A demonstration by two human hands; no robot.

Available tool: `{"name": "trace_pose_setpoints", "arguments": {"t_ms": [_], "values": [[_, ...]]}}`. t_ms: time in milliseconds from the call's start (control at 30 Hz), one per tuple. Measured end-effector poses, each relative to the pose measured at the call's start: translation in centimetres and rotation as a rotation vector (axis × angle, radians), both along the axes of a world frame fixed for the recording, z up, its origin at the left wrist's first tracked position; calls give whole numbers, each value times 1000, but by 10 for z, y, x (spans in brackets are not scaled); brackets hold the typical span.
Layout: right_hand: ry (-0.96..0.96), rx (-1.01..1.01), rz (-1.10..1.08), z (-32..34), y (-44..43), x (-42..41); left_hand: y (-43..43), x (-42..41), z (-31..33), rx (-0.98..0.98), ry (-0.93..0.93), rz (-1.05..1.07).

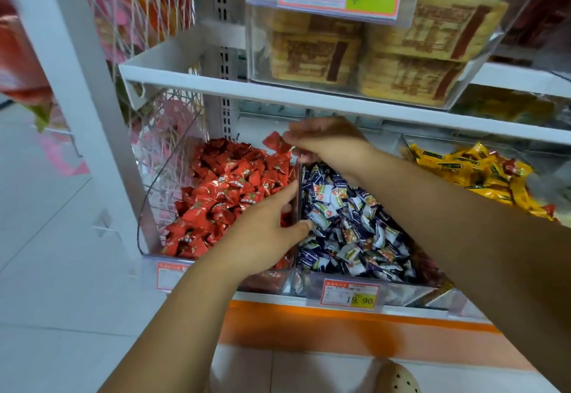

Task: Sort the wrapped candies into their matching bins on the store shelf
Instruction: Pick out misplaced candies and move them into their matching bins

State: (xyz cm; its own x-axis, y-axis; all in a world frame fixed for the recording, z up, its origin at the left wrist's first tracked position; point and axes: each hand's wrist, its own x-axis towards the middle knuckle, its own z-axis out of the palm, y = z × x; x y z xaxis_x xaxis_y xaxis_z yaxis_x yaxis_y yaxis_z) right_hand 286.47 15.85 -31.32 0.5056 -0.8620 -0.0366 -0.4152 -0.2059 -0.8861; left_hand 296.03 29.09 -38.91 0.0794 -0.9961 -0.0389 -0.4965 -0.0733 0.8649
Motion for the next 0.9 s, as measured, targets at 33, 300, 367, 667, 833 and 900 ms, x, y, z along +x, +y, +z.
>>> {"name": "trace_pose_setpoints", "arguments": {"t_ms": [33, 300, 367, 667, 833, 900], "values": [[35, -8, -12, -1, -4, 0, 0, 1, 0, 2, -1, -1], [930, 29, 445, 3, -2, -95, 2, 1, 2, 20, -15, -7], [1041, 37, 508, -17, 4, -98, 2, 0, 3, 24, -17, 1], [1076, -394, 406, -81, -5, -75, 4, -4, 7, 9, 1, 14], [897, -479, 394, -70, -31, -76, 2, -2, 7, 21, -5, 17], [834, -443, 342, -63, -38, -79, 2, -1, 7, 20, 1, 15]]}}
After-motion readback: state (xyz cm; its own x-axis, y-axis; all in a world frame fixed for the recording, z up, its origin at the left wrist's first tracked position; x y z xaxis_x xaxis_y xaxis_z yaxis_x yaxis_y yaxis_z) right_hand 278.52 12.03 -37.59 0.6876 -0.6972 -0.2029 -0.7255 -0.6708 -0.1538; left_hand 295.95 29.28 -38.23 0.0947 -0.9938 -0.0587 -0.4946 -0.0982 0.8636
